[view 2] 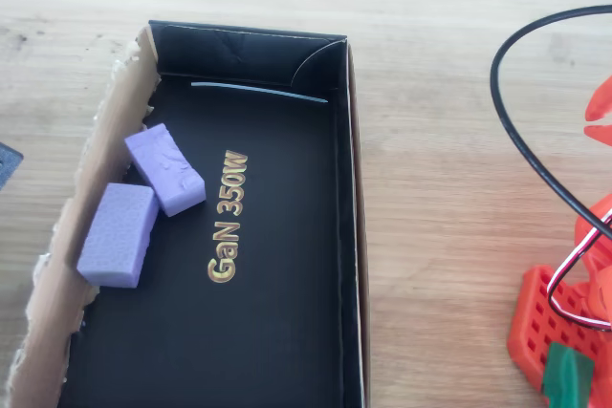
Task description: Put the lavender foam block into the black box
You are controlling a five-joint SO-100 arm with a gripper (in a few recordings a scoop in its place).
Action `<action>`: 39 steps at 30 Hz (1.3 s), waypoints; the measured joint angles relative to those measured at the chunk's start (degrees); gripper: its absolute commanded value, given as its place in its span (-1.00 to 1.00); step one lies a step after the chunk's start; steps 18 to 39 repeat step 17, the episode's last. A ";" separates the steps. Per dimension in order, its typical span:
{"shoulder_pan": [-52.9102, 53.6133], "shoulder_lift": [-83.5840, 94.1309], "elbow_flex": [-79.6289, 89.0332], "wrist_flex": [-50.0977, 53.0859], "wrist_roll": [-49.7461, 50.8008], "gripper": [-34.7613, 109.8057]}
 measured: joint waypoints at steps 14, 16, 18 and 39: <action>3.96 0.00 0.00 0.00 0.00 -0.52; 3.60 0.00 0.00 0.00 -0.53 -0.52; 3.52 0.00 0.00 0.00 -0.88 -0.52; 3.52 0.00 0.00 0.00 -0.88 -0.52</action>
